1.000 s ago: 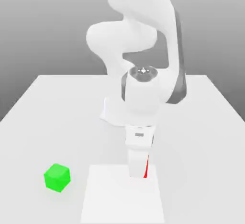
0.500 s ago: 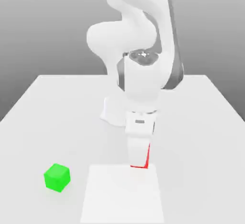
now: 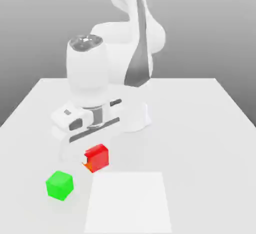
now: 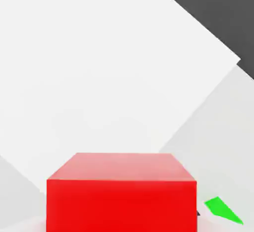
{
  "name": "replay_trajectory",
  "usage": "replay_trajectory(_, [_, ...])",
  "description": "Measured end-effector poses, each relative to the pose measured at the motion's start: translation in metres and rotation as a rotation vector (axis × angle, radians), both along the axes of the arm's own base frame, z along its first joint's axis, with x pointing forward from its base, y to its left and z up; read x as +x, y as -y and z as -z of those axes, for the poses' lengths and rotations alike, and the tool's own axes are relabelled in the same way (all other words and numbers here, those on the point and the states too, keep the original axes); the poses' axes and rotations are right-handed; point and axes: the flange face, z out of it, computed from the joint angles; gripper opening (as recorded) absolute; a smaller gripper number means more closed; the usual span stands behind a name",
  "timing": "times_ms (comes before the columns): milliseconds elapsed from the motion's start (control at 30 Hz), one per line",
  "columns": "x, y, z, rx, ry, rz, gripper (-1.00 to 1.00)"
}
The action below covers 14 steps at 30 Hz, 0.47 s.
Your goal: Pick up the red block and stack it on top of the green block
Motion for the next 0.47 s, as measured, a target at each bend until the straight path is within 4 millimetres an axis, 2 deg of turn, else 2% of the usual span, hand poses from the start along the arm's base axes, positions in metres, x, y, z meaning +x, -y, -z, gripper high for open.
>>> replay_trajectory(67, [-0.004, 0.034, -0.004, 0.002, 0.002, 0.156, -1.0])
replay_trajectory(100, [-0.003, 0.039, -0.002, 0.003, 0.003, 0.183, -1.0])
replay_trajectory(333, [-0.001, 0.042, 0.048, 0.004, 0.005, 0.205, -1.0])
replay_trajectory(367, [-0.002, 0.042, 0.055, 0.003, 0.003, 0.206, 1.0])
replay_trajectory(467, [-0.002, 0.042, 0.055, 0.003, 0.003, 0.206, 1.0])
